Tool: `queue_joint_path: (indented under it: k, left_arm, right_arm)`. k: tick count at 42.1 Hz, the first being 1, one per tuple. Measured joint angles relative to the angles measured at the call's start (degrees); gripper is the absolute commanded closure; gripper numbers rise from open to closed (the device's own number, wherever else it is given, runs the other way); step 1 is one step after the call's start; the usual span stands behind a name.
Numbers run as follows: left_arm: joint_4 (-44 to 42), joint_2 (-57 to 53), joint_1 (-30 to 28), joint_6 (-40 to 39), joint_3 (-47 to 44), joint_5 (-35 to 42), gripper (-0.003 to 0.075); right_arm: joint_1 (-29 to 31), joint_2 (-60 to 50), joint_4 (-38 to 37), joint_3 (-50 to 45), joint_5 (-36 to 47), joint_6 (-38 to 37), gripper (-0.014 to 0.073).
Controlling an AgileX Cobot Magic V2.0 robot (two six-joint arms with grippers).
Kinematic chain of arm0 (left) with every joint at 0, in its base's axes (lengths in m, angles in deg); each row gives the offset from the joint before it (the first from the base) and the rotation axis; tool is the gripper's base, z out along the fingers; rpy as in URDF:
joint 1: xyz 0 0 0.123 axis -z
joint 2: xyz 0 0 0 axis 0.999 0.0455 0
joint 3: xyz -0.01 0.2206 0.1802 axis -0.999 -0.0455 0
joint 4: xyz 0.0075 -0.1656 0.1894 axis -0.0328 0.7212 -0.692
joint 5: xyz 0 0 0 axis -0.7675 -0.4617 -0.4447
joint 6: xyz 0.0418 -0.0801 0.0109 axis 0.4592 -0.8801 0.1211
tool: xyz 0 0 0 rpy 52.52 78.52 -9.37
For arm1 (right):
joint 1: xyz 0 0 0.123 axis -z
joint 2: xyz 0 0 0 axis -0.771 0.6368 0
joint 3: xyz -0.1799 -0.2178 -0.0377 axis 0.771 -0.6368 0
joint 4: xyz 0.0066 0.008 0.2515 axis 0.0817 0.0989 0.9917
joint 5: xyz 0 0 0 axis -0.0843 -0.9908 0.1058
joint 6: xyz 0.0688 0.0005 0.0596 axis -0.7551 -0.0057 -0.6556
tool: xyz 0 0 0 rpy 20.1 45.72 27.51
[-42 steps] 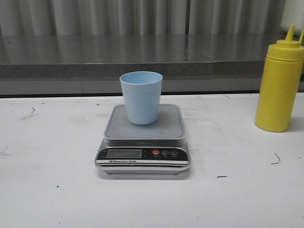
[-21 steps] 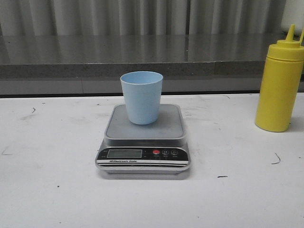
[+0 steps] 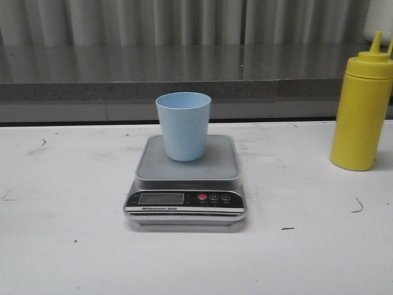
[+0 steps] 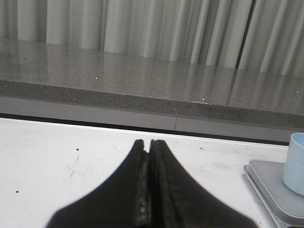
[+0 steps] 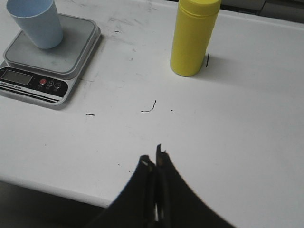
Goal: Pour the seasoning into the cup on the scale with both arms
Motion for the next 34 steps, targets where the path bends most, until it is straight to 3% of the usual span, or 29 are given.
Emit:
queue_joint_path:
  k: [4, 19, 25, 34]
  left_arm:
    - [0.0, 0.0, 0.0, 0.0, 0.0, 0.0, 0.074]
    - [0.0, 0.0, 0.0, 0.0, 0.0, 0.0, 0.074]
    - [0.0, 0.0, 0.0, 0.0, 0.0, 0.0, 0.074]
    - [0.0, 0.0, 0.0, 0.0, 0.0, 0.1, 0.074]
  right_arm:
    - [1.4, -2.0, -1.1, -2.8, 4.1, 0.0, 0.0661]
    - [10.1, -17.7, -2.0, -31.1, 42.7, 0.0, 0.0661]
    - [11.6, -22.9, -2.1, -39.7, 50.8, 0.0, 0.0661]
    - [13.5, -25.1, -2.1, -45.8, 55.0, 0.0, 0.0661]
